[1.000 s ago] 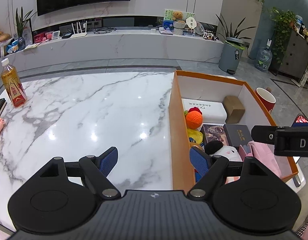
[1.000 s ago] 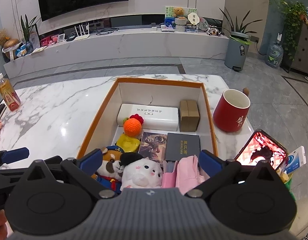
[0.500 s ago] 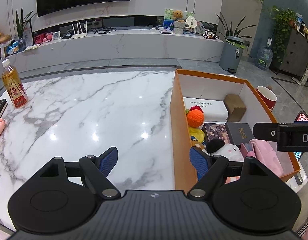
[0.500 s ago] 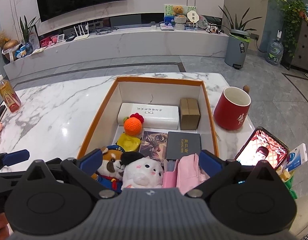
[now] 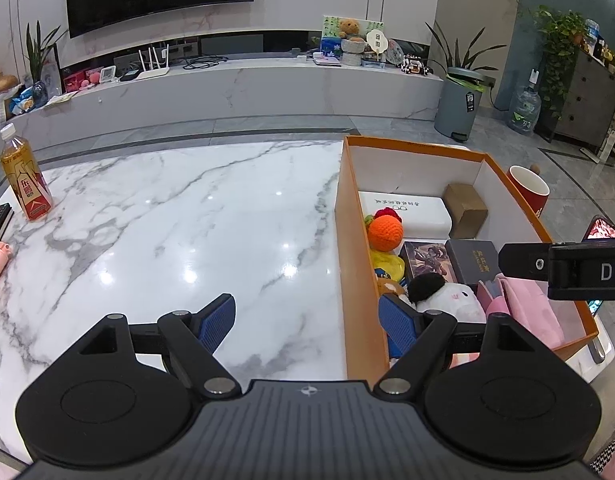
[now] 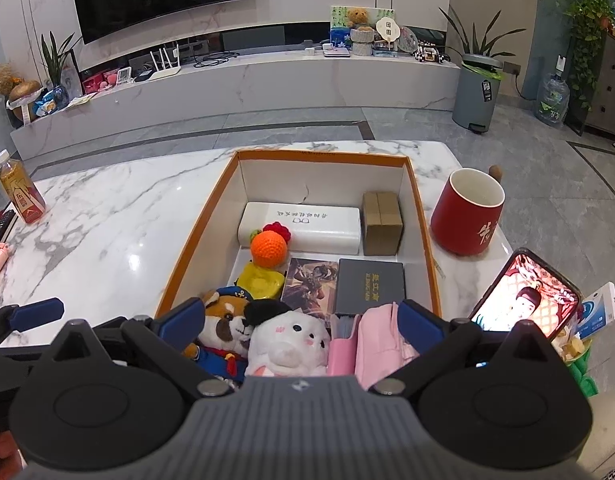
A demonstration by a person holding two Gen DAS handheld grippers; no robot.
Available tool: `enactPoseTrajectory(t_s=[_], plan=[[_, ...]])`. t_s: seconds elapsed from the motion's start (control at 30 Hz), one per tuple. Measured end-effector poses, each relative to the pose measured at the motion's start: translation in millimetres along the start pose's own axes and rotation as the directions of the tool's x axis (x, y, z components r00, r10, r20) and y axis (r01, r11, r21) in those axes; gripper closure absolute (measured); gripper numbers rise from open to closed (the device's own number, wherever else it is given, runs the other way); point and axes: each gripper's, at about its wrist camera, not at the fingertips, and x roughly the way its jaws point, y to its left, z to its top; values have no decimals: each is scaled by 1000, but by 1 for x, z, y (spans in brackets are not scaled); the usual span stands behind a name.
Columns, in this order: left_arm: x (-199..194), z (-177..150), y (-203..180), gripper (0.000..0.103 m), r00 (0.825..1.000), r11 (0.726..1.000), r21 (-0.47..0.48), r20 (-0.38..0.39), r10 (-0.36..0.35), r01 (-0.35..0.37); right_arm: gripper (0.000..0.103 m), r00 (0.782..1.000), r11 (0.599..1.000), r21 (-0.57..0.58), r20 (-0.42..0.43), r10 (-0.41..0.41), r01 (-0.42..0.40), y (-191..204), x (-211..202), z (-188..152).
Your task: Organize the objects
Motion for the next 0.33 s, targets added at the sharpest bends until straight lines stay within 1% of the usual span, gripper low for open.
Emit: enactPoseTrajectory(t_s=[0.33], plan=[[-2, 0, 0, 10, 1000, 1000, -3, 0, 3, -3, 1, 1000, 1000, 3, 0, 0, 0, -2, 0, -1]])
